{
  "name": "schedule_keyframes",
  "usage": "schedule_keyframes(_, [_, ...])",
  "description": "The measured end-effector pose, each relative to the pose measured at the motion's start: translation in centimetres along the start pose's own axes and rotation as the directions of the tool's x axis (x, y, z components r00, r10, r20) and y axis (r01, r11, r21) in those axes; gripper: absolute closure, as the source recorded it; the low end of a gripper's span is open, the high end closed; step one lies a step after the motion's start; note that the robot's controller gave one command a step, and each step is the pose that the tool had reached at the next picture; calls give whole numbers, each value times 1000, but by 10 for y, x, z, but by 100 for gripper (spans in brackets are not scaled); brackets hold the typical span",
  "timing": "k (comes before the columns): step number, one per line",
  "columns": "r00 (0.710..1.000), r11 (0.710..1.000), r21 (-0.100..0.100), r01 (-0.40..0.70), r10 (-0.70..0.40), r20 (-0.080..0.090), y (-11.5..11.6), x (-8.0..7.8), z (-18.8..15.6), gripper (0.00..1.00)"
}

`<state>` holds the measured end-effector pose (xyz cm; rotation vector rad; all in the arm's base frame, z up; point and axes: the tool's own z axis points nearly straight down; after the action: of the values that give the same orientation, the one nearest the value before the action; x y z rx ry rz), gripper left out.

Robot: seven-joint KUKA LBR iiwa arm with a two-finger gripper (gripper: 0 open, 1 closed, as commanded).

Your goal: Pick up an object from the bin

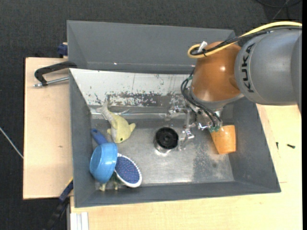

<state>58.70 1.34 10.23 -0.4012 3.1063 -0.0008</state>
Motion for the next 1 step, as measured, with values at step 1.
schedule_keyframes(1, [993, 993, -2, -115, 115, -5, 9, 10, -21, 0])
